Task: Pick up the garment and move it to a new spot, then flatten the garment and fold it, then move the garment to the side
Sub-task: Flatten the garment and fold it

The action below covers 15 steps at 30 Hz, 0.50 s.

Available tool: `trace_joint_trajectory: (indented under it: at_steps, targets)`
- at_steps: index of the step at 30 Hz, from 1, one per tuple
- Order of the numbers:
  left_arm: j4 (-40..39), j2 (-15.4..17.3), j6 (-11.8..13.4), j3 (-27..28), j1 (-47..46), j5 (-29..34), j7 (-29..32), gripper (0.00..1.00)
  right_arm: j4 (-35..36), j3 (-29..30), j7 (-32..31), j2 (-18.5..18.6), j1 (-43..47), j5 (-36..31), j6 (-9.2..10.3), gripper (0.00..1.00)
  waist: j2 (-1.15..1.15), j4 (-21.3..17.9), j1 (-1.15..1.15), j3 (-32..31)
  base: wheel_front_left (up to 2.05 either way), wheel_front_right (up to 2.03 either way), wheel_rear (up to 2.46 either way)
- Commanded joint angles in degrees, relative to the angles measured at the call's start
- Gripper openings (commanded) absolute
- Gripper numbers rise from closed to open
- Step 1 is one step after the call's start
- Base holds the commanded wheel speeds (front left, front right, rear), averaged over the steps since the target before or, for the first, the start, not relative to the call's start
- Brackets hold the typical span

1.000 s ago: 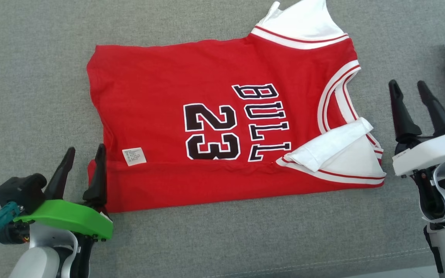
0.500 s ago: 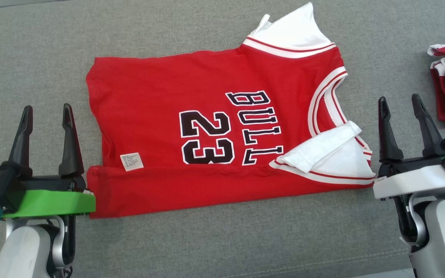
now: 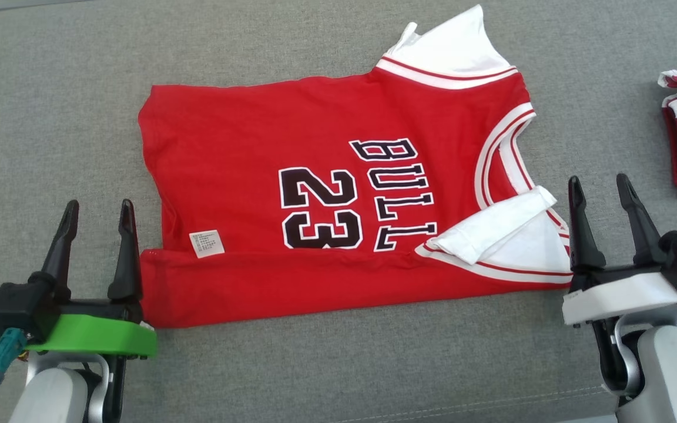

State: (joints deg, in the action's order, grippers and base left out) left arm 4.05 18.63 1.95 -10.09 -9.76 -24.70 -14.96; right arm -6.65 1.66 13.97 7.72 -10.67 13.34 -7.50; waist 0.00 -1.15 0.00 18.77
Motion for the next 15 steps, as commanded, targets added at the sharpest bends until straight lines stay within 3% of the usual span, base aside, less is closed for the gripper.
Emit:
trace_joint_trajectory:
  at_steps: [1, 9, 15]
  targets:
    - [0.7, -0.15, -0.48, -0.15, 0.77, -0.51, -0.13, 1.0, -0.51, 0.21, 0.09, -0.37, 1.23, 0.37, 0.03, 1.0, 0.0, 0.3, 0.0, 0.21, 0.0, 0.0, 0.0]
    - [6.95, -2.19, -3.16, -2.88, 4.85, -3.13, 0.47, 1.0, -5.05, -0.67, 0.03, -2.11, 6.83, 2.15, 0.03, 1.0, 0.0, 0.79, 0.0, 1.04, 0.0, 0.0, 0.0]
    - [11.2, -3.39, -4.58, -3.81, 4.11, -5.72, 2.33, 1.0, -9.06, -1.29, -0.36, -2.38, 5.94, 3.59, 0.03, 1.0, 0.0, 0.91, 0.0, 1.55, 0.0, 0.0, 0.0]
